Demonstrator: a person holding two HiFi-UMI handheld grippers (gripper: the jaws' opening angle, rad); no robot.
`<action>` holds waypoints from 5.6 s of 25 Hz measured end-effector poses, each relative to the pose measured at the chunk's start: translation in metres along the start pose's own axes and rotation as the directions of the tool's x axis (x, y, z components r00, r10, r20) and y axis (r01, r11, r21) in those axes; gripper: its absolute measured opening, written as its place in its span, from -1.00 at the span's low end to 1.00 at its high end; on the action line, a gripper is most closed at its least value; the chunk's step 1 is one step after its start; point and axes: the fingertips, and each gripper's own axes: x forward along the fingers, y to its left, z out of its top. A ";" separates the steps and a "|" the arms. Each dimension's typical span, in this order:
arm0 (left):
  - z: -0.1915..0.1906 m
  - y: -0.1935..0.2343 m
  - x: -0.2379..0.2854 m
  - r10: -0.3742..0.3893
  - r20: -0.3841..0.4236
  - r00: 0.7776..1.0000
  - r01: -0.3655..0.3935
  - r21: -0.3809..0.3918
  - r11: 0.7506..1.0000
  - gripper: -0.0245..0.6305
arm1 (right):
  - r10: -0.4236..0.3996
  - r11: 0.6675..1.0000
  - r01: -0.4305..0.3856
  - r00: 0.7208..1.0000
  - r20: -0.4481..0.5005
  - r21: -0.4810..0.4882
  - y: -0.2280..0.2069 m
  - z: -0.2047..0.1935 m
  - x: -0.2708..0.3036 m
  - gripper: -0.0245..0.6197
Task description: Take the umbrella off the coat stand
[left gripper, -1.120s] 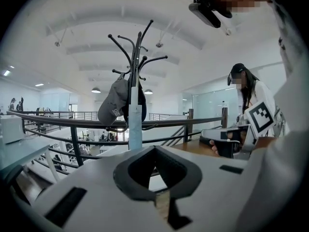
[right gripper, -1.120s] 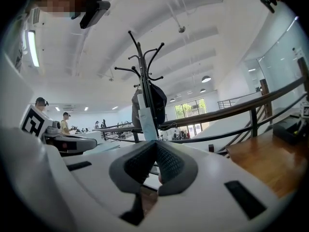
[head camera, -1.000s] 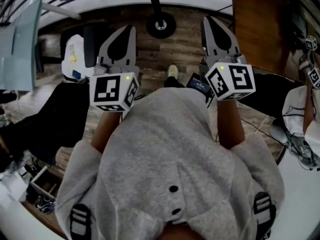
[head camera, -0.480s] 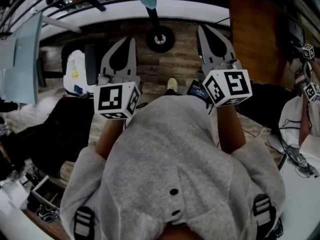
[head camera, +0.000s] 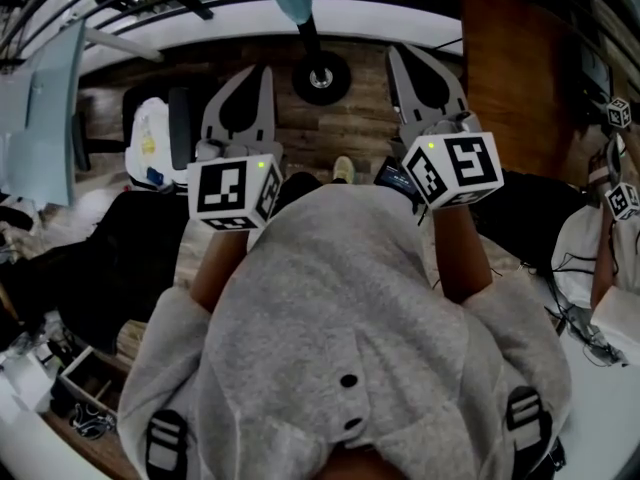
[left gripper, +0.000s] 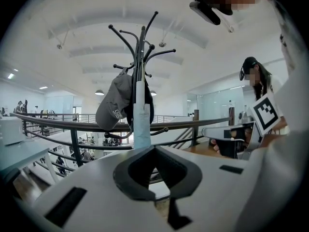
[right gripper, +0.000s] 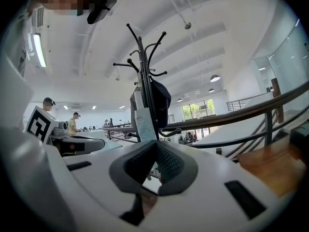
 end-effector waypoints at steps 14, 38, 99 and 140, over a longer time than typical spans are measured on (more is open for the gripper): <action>0.012 0.034 0.011 -0.030 0.020 0.999 0.030 -0.031 0.999 -0.88 | -0.034 0.999 0.034 0.999 -0.025 -0.033 0.013 0.014 0.029 -0.90; 0.041 0.074 0.112 -0.205 0.039 0.978 0.207 -0.062 0.976 -0.85 | -0.085 0.994 0.083 0.996 -0.026 -0.068 -0.009 0.043 0.120 -0.90; 0.031 0.039 0.182 -0.367 -0.020 0.930 0.368 0.055 0.928 -0.04 | -0.141 0.984 0.136 0.989 -0.035 -0.114 -0.013 0.042 0.131 -0.90; 0.185 -0.024 0.055 -0.513 0.151 0.845 0.487 0.178 0.855 -0.04 | -0.054 0.991 0.056 0.998 0.019 -0.121 0.004 0.057 0.068 -0.90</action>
